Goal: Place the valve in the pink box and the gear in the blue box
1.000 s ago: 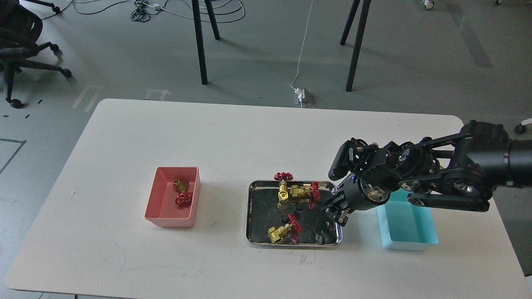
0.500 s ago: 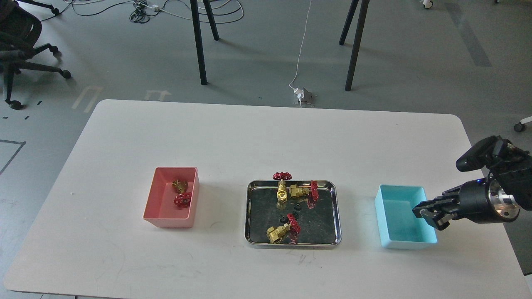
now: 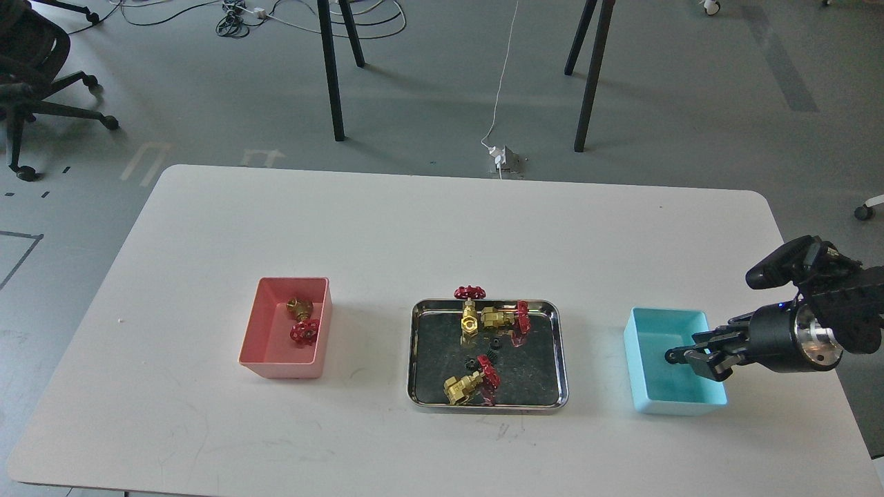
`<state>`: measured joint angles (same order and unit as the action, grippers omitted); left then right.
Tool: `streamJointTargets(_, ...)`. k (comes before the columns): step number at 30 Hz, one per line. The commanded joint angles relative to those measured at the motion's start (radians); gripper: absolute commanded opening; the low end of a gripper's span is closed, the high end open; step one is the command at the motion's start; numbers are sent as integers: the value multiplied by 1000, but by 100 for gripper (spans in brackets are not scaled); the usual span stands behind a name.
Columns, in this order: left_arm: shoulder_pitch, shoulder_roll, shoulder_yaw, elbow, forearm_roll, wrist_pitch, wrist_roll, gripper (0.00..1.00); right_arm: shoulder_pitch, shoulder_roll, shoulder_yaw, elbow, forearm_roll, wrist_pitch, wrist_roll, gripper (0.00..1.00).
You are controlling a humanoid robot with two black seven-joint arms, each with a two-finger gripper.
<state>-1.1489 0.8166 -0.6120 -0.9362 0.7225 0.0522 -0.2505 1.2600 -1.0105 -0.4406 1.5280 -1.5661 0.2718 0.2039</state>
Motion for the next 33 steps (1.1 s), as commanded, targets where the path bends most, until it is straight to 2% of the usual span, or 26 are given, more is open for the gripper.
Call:
streamJointTargets(1,0,0,3,-3,0,0,2,99,-1,-10,80,4,41,-3,0,49)
streamJointTargets(5,-3,-8,5,-3,0,0,5,99,-2,-31,302,-11,298,-3,-8,54)
streamJointTargets(8,-9,-13,5,-1,0,0,19,99,-5,-33,485,-41,614,-28,-14,55)
streamJointTargets(12,-17,-19,3,25,2,-3,20,99,-7,-20,623,-141,933,-138,-23,56)
streamJointTargets(17,-37,-71,6,43,5,-5,59,99,-7,85,678,-363,1247,-279,-112,56)
streamJointTargets(19,-32,-83,8,42,5,-5,69,99,-8,130,685,-426,1348,-379,-124,63)
streamJointTargets(21,-32,-100,29,42,5,-3,71,99,-7,200,686,-492,1412,-489,-126,76)
streamJointTargets(24,-34,-122,75,42,3,1,69,99,-8,300,689,-598,1428,-614,-115,78)
streamJointTargets(25,-35,-128,87,42,2,5,71,99,-8,344,695,-641,1428,-643,-113,83)
streamJointTargets(26,-35,-128,90,42,2,12,69,99,-7,384,697,-672,1425,-669,-112,94)
streamJointTargets(27,-35,-128,90,39,2,20,69,99,-7,413,697,-689,1423,-675,-109,99)
streamJointTargets(33,-35,-105,90,33,0,21,69,99,-10,431,685,-646,1367,-675,-104,99)
